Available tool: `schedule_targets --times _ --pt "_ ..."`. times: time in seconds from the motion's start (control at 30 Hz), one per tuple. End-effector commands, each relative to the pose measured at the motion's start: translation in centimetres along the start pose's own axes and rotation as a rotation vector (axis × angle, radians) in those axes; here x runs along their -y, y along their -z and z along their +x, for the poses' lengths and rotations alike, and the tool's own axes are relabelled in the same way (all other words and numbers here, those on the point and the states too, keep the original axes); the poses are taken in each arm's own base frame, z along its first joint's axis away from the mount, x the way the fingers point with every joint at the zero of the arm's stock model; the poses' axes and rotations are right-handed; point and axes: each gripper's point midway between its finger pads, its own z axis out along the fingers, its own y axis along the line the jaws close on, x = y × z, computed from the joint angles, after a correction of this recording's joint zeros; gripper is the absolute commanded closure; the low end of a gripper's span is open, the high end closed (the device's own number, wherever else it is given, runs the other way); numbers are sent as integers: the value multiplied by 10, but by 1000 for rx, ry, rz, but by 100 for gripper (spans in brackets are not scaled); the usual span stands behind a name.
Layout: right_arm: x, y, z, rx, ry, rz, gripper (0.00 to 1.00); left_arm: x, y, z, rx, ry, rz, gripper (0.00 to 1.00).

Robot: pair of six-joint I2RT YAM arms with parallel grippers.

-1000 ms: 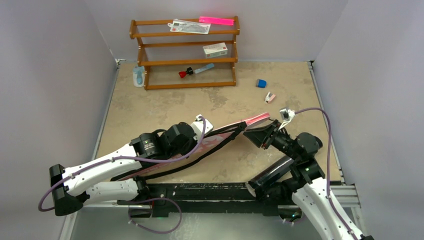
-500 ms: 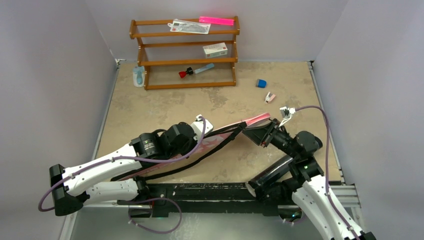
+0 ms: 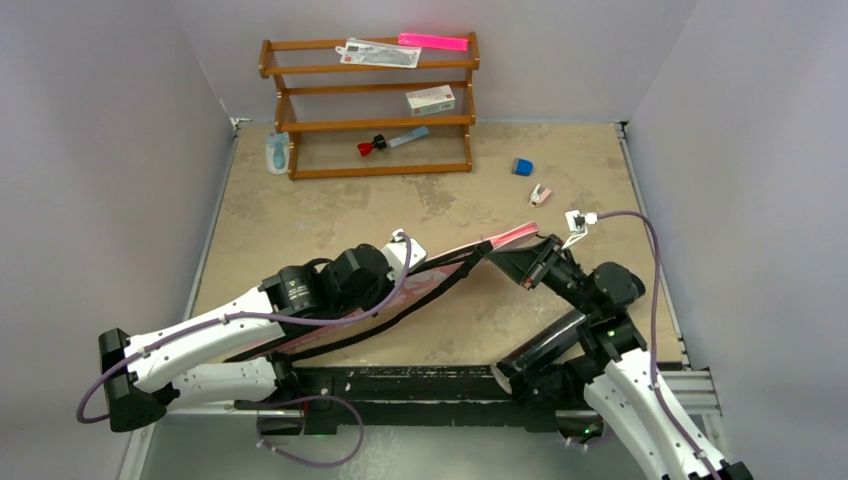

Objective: Pack up the badminton gear
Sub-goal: Adjust the racket bag at the center of the board, then zip the racket bag at the center of the board.

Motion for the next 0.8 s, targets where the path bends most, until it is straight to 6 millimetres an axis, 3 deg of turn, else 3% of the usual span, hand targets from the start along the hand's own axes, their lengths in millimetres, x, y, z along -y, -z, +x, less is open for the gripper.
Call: schedule_targets --times 0.0,0.3,0.77 --pt "-10 -4 -11 38 7 -35 81 1 6 -35 145 47 11 100" --pt "-1 1 -1 5 35 -5 77 1 8 -37 153 52 12 100" --pt "0 -4 3 -22 30 -26 82 3 6 -38 148 52 21 100"
